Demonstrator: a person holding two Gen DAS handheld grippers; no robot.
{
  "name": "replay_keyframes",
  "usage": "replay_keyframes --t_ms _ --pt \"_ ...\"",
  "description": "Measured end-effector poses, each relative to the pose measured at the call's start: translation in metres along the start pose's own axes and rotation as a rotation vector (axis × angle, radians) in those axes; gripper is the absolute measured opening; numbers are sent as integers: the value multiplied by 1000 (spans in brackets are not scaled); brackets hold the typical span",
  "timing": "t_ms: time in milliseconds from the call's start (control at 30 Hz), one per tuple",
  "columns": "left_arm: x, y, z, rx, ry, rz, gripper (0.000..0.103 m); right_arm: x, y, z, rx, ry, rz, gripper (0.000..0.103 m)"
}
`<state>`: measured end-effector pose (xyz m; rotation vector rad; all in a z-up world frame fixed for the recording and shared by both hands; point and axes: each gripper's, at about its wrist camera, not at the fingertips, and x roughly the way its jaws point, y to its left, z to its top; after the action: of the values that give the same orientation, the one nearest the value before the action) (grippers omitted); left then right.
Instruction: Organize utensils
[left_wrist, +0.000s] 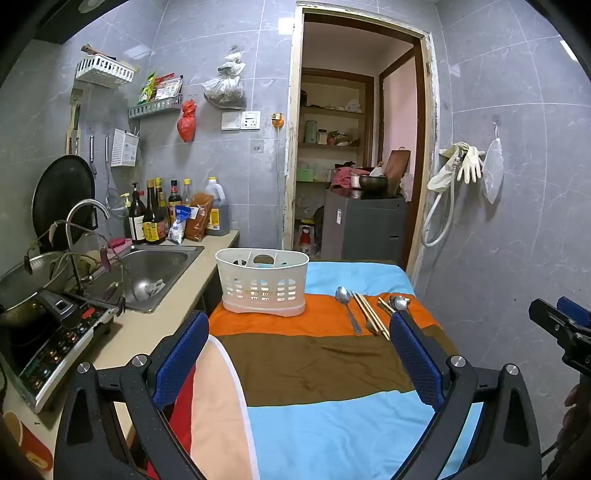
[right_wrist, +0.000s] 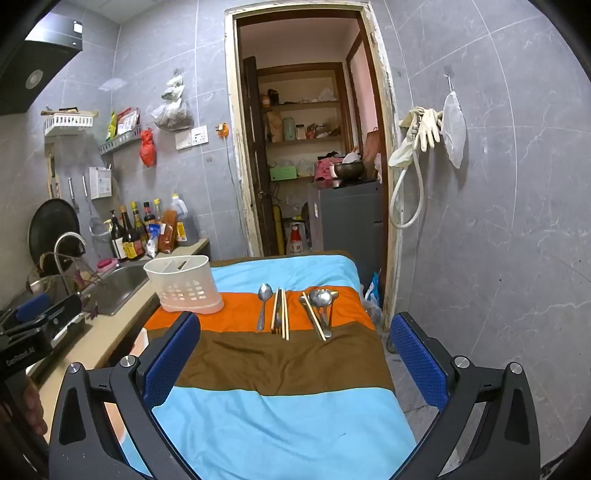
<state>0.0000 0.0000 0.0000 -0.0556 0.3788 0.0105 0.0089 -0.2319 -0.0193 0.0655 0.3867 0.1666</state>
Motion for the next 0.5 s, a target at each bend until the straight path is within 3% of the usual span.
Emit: replay_keyframes --t_ms 500 --pt "-1 0 0 0 -3 -2 96 0 0 0 3 1 2 103"
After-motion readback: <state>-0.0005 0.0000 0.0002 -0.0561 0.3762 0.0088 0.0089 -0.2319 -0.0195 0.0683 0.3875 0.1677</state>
